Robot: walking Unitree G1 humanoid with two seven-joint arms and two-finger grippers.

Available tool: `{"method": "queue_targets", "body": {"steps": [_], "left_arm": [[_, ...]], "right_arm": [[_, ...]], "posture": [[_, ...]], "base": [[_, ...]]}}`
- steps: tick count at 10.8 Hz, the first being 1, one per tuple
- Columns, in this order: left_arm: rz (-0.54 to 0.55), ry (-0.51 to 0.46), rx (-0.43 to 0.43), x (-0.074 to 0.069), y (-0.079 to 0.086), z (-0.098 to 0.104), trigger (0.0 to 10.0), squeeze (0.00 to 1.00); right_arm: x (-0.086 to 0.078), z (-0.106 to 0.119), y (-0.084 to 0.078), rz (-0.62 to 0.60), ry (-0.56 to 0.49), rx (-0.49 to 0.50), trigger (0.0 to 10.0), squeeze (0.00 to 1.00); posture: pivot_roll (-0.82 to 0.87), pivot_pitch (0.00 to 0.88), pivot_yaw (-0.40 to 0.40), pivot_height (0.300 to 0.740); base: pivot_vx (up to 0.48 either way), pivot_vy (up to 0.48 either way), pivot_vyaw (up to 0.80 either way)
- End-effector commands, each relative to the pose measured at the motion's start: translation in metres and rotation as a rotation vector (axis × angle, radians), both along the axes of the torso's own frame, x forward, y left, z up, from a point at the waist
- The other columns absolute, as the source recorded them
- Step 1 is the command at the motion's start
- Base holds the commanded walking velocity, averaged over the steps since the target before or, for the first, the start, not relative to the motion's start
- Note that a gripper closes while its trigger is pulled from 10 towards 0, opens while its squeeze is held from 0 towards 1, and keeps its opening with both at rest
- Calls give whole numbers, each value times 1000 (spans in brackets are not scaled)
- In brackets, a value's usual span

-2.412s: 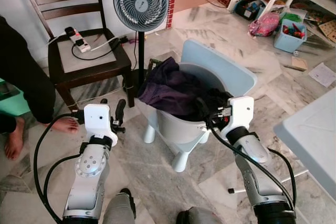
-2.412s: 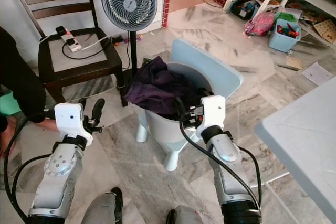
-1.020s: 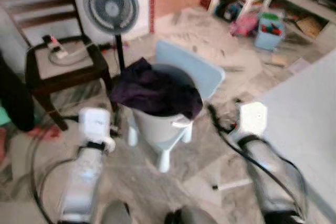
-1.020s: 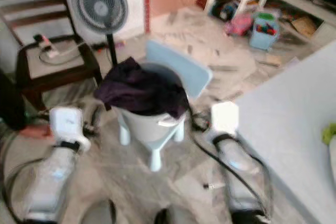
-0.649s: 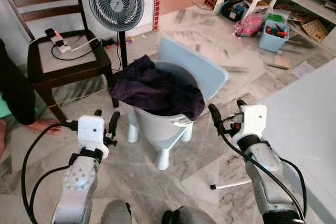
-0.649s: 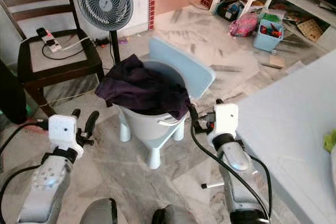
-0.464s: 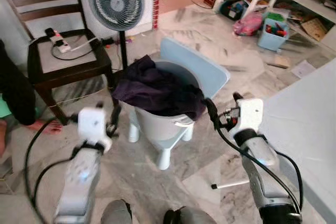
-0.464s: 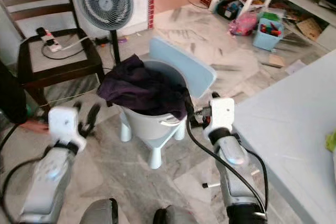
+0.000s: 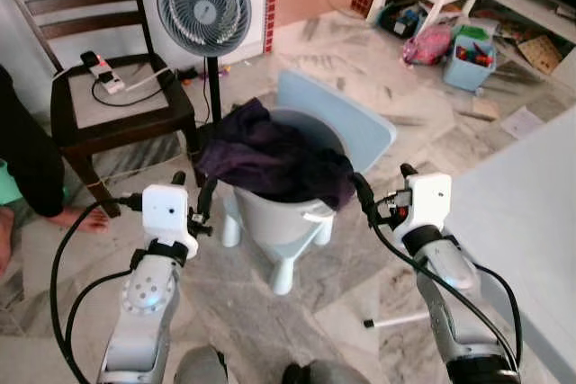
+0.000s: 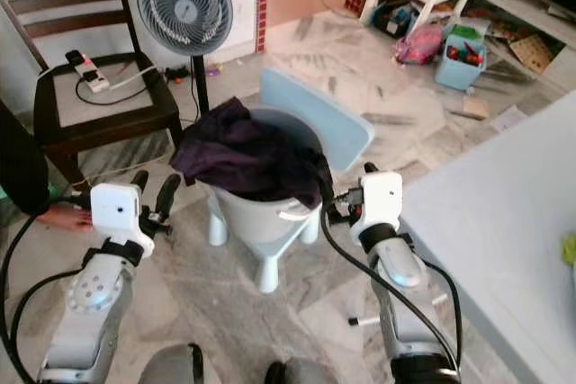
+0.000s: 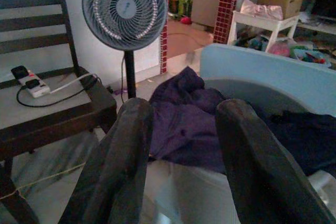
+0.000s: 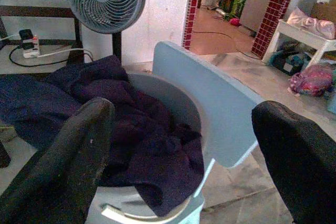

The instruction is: Hang hanger

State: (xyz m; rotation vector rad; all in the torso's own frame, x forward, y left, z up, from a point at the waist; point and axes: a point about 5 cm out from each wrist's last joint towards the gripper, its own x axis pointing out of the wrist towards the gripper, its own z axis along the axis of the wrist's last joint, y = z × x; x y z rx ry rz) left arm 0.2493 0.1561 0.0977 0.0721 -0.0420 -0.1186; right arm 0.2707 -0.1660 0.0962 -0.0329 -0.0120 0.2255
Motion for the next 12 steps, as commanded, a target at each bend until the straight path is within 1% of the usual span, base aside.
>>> {"method": "queue_targets", "body": {"steps": [1,6,7,8,9,11,12], "left_arm": [[3,-2,5,1,-1,-1,10000,0],[20,-1,11,1,-1,-1,10000,0],[39,3,19,2,0,-1,10000,0],[81,14,14,2,2,-4,10000,0],[117,38,-16,3,2,-6,10000,0],[198,71,-133,4,9,-9,10000,0],[260,93,-206,5,17,-13,10000,0]], "right_arm": [[-1,1,0,9,-7,-4,10000,0],[1,1,0,7,-6,-2,10000,0],[1,0,0,4,0,1,10000,0],[0,-1,-1,3,4,1,10000,0],[0,-2,0,14,1,-22,10000,0],[-1,-1,3,27,-2,-28,10000,0],[-1,-1,2,27,-2,-28,10000,0]], "posture": [[-42,116,-106,740],[-38,113,-108,740],[-38,113,-108,740],[-38,113,-108,740],[-37,113,-110,740],[-39,115,-115,740],[-43,118,-120,740]], "base": [[356,0,0],[318,0,0],[0,0,0],[0,0,0],[0,0,0],[0,0,800],[0,0,800]]}}
